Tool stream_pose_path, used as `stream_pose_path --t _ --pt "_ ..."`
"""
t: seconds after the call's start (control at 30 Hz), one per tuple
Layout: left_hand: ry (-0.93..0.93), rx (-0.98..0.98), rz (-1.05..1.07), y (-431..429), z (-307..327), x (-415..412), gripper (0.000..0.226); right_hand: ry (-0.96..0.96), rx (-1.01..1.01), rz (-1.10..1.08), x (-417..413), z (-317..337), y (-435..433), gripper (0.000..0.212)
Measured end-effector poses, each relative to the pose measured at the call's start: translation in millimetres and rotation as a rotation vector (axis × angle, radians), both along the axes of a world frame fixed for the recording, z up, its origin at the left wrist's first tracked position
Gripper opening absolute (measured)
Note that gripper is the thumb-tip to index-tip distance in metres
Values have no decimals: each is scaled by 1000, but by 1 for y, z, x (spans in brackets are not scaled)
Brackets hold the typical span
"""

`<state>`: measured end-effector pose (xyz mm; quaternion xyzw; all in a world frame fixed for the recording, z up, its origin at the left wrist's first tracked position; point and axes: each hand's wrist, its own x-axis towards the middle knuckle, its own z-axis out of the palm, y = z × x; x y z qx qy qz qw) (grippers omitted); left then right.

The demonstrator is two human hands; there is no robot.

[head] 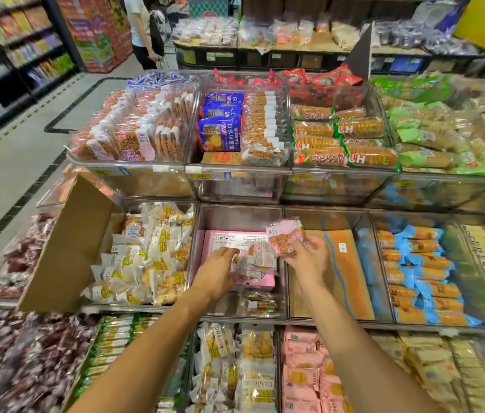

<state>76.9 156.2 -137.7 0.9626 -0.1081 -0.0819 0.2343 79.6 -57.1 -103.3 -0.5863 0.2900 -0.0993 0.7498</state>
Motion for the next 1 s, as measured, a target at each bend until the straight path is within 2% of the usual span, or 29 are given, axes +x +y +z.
stream_pose_path --t 0.1,0.2,0.33,0.4,0.5,0.57,0.63,0.7,0.77,0.8,0.83,0.9,1.0 --pt "-23 117 -106 -22 -5 16 76 5 62 12 -7 -4 -9 36" --pt "28 217 -151 -42 -13 27 93 9 95 17 -16 -8 -14 35" --pt "126 306 -168 -60 -28 38 102 8 128 2 -19 -8 -22 33" --pt "140 340 -143 -65 -34 41 96 10 136 14 -20 -7 -27 23" --pt "102 331 -95 -65 -30 43 61 6 145 23 -22 -5 -32 19" --pt "113 219 -44 -59 -18 44 46 5 146 29 -23 -4 -34 22" --pt "212 -11 90 -46 -7 47 48 -2 142 34 -23 -3 -35 22" --pt "398 -423 334 -32 -2 52 62 -3 128 41 -22 -4 -35 22" --pt "599 -830 546 -27 3 50 57 -5 120 56 -20 -6 -33 19" --pt "691 -964 608 -26 7 47 51 -1 121 60 -18 -6 -31 18" --pt "760 -1046 662 -25 8 44 48 3 119 63 -17 -7 -28 18" --pt "826 -1084 719 -24 6 42 49 11 96 81 -14 -8 -23 18" --pt "811 -1063 763 -20 -6 44 58 3 68 119 -10 -9 -16 16"
